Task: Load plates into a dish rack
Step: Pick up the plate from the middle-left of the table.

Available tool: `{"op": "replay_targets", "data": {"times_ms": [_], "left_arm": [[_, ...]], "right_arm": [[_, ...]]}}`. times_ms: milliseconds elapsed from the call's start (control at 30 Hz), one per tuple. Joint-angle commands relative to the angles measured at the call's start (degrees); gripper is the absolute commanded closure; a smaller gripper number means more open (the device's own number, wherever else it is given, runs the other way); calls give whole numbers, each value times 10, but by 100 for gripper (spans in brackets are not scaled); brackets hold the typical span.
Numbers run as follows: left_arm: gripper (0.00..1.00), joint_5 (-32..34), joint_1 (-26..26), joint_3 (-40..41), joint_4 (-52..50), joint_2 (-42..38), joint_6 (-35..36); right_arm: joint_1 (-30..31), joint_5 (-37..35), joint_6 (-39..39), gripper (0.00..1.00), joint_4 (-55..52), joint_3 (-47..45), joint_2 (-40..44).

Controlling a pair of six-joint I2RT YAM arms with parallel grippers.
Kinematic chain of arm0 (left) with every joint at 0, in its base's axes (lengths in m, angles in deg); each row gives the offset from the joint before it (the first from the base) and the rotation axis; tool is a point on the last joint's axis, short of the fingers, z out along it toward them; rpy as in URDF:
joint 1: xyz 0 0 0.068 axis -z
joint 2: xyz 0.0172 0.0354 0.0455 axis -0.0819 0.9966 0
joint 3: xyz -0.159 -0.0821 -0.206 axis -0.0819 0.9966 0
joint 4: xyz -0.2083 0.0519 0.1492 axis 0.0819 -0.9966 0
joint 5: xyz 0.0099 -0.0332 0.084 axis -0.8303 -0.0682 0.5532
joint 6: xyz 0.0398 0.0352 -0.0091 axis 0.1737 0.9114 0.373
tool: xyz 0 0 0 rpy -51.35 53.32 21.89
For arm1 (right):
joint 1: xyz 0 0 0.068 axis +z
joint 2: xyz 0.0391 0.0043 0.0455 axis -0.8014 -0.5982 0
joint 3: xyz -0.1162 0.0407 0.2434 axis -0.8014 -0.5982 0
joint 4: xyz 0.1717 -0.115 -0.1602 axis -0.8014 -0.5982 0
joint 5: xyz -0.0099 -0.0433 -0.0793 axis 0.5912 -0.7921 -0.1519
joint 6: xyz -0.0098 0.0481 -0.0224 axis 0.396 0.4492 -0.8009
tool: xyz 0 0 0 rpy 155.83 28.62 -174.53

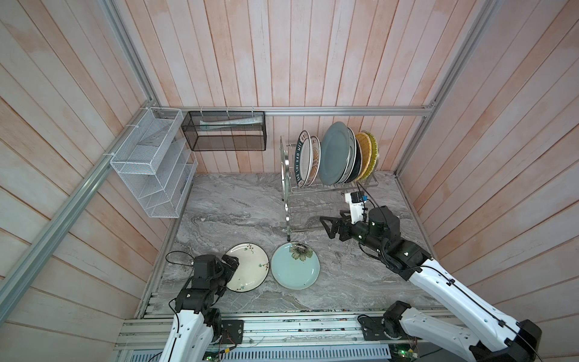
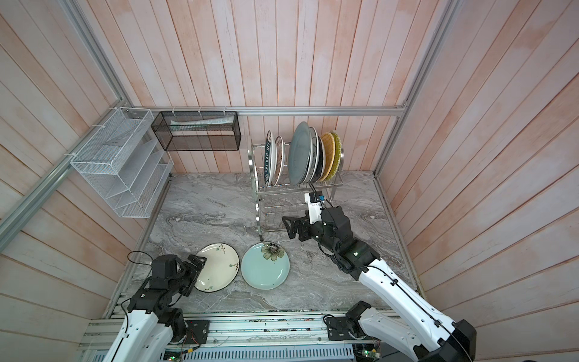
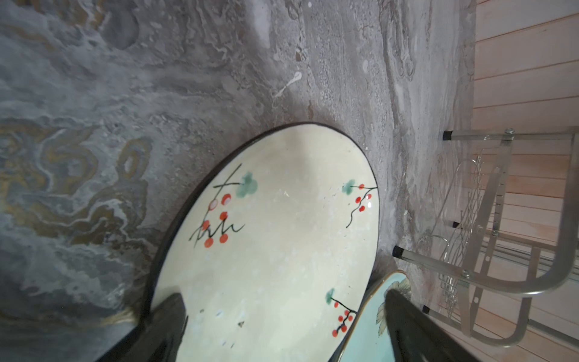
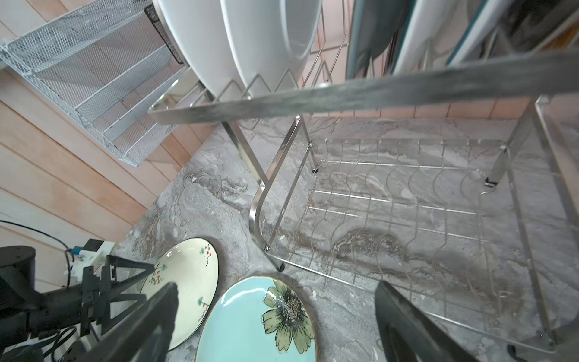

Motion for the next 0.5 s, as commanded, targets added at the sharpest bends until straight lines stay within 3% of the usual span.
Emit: {"op": "replay_targets", "data": {"times_ms": [0,133,200,367,467], "left_arm": [[2,-12,1,24,-2,2,-6],[1,-10,9,-5,-1,-10,30],[1,22,9,-31,-25,-28,33],[1,110,10,-40,-109,-55,-48],[1,133,10,-33,-111,-67,-68]], "right_arm": [[4,37,15,2,31,-16,18],[4,41,18,2,30,-35,28],[4,47,21,2,35,-43,26],[6,55,36,2,48,-56,24],[8,60,43,2,55,-63,24]]}}
